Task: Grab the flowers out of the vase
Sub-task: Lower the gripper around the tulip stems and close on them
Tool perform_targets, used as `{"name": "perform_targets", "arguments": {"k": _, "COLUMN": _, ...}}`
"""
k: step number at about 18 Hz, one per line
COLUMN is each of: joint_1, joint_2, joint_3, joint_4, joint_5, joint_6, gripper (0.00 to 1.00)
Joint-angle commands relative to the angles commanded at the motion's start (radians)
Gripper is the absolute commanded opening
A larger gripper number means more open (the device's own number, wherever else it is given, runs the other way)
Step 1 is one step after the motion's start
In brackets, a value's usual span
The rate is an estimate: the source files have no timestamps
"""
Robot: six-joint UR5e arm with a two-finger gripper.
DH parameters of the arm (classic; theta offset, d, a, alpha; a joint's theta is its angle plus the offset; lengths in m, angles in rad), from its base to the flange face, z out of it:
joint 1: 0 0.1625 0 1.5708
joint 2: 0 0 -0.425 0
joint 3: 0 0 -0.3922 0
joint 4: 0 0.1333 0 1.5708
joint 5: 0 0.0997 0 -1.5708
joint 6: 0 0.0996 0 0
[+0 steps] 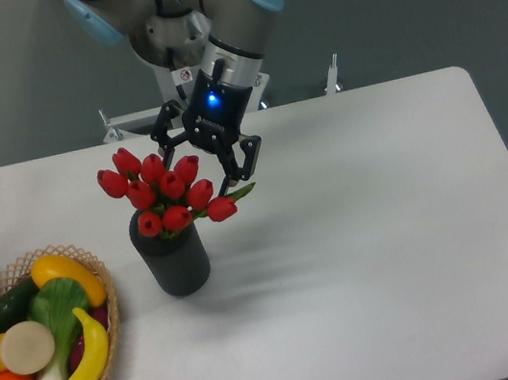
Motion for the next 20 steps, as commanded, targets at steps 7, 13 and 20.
{"name": "perform_targets", "arguments": {"k": 7, "joint_1": -0.014, "joint_2": -0.017, "joint_3": 0.02, "joint_4": 0.023, "joint_5": -0.011, "joint_6": -0.029, "gripper": 1.0}}
{"name": "perform_targets", "arguments": {"k": 13, "joint_1": -0.029, "joint_2": -0.034, "joint_3": 0.046, "joint_4": 0.051, "joint_5": -0.014, "joint_6": -0.069, "gripper": 1.0}}
{"name": "perform_targets", "arguments": {"k": 20, "joint_1": -0.051, "joint_2": -0.052, "joint_3": 0.035, "joint_4": 0.072, "joint_5": -0.012, "joint_6": -0.069, "gripper": 1.0}}
